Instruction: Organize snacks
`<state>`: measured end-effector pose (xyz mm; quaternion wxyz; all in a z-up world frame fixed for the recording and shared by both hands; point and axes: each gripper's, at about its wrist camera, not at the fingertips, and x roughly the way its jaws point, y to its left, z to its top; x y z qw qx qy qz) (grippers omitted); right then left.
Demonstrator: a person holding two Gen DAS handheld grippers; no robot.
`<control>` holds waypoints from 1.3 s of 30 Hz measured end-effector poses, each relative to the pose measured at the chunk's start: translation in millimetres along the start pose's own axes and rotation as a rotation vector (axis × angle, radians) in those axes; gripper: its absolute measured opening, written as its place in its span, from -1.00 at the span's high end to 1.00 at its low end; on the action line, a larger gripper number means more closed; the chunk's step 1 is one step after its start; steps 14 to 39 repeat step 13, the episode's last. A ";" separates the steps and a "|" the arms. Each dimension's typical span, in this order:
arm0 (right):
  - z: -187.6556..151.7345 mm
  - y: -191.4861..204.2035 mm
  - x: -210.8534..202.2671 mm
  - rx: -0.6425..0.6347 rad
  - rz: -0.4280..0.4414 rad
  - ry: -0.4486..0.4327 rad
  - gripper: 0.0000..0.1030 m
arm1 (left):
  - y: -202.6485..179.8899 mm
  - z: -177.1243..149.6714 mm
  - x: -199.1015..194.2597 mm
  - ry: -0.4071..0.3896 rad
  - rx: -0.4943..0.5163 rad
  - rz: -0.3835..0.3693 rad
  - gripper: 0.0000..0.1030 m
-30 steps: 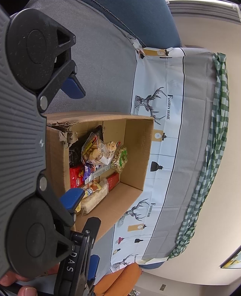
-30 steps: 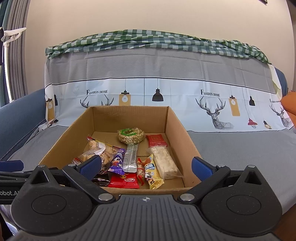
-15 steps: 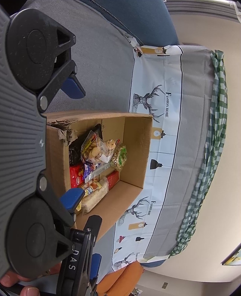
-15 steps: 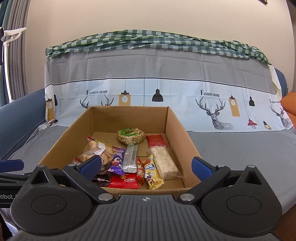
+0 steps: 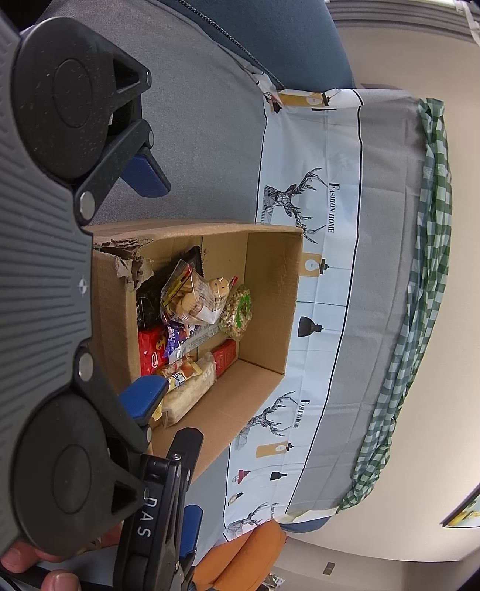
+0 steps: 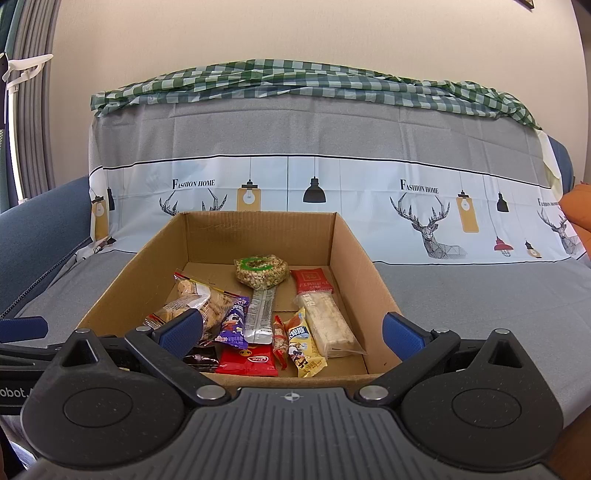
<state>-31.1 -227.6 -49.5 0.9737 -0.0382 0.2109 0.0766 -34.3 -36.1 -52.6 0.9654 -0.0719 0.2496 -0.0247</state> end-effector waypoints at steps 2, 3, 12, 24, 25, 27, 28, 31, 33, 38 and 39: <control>-0.1 0.2 0.0 -0.001 0.000 0.000 -0.99 | -0.1 0.0 0.2 0.000 0.000 0.000 -0.99; -0.1 0.2 0.0 -0.001 0.000 0.000 -0.99 | -0.2 0.0 0.3 0.000 0.000 0.000 -0.99; 0.3 -1.1 0.4 0.001 -0.001 0.000 -0.99 | -1.5 -1.4 -0.2 -0.009 0.010 -0.015 -0.99; 0.3 -1.4 0.6 0.002 0.000 -0.001 -0.99 | -1.0 -1.6 -0.1 -0.009 0.010 -0.015 -0.99; 0.3 -1.4 0.6 0.002 0.000 -0.001 -0.99 | -1.0 -1.6 -0.1 -0.009 0.010 -0.015 -0.99; 0.3 -1.4 0.6 0.002 0.000 -0.001 -0.99 | -1.0 -1.6 -0.1 -0.009 0.010 -0.015 -0.99; 0.3 -1.4 0.6 0.002 0.000 -0.001 -0.99 | -1.0 -1.6 -0.1 -0.009 0.010 -0.015 -0.99; 0.3 -1.4 0.6 0.002 0.000 -0.001 -0.99 | -1.0 -1.6 -0.1 -0.009 0.010 -0.015 -0.99; 0.3 -1.4 0.6 0.002 0.000 -0.001 -0.99 | -1.0 -1.6 -0.1 -0.009 0.010 -0.015 -0.99; 0.3 -1.4 0.6 0.002 0.000 -0.001 -0.99 | -1.0 -1.6 -0.1 -0.009 0.010 -0.015 -0.99; 0.3 -1.4 0.6 0.002 0.000 -0.001 -0.99 | -1.0 -1.6 -0.1 -0.009 0.010 -0.015 -0.99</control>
